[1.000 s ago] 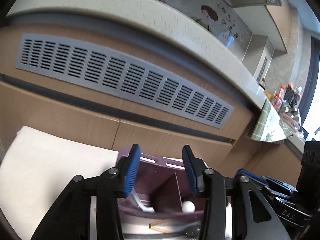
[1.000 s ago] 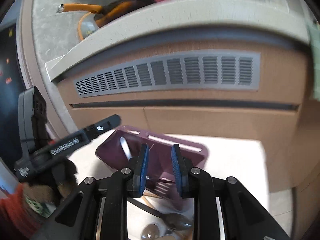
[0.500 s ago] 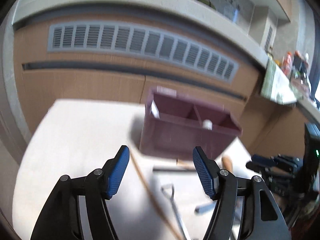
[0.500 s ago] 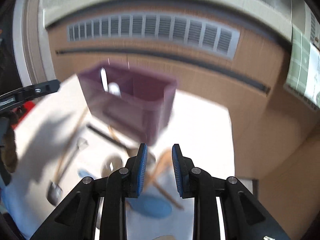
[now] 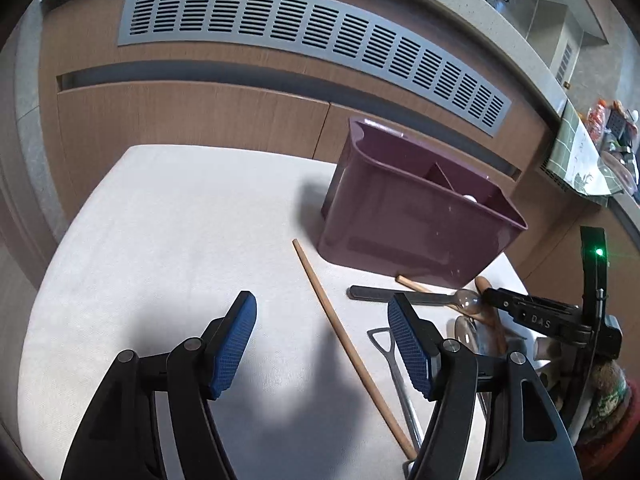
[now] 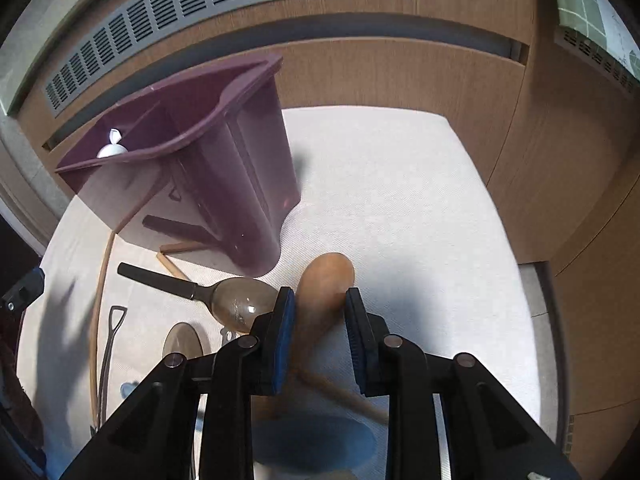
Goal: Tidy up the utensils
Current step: 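Grasp the wooden spoon by its handle with the right tool, then grasp a metal spoon with the left tool while the right tool lifts the wooden spoon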
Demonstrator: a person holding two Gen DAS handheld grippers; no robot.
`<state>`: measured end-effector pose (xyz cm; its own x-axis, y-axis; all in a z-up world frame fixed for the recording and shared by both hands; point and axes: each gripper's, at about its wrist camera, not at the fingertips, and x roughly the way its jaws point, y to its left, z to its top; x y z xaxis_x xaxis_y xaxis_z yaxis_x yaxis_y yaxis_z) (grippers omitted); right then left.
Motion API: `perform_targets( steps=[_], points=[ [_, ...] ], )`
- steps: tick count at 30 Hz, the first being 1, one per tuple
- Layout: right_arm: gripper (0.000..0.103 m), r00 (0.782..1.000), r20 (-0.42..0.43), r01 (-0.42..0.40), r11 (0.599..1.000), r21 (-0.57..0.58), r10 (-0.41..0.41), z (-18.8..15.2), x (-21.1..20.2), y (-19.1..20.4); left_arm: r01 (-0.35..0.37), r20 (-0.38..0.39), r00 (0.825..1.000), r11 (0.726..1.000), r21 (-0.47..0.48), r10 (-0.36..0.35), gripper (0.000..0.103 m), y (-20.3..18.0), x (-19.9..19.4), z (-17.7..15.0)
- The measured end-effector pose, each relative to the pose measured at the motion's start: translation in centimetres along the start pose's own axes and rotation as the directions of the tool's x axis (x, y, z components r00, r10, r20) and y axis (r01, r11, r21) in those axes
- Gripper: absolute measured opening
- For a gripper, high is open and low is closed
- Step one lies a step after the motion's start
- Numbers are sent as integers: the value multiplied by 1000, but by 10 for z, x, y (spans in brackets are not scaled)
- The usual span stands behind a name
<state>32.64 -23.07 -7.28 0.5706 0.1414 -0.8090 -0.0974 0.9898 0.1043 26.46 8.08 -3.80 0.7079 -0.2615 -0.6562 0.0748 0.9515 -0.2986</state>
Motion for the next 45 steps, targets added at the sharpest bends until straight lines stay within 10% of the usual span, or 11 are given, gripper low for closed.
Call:
perform_targets(
  steps=[17, 29, 45],
  points=[
    [27, 1000, 23, 5, 1000, -26, -5, 8, 12, -5, 74, -140, 988, 997, 38, -68, 84, -14, 30, -7],
    [27, 983, 184, 45, 994, -100, -26, -16, -48, -17, 160, -225, 969, 956, 246, -104, 84, -68, 78, 9],
    [27, 981, 195, 1, 999, -45, 8, -25, -61, -30, 278, -383, 907, 931, 236, -173, 84, -69, 57, -21]
  ],
)
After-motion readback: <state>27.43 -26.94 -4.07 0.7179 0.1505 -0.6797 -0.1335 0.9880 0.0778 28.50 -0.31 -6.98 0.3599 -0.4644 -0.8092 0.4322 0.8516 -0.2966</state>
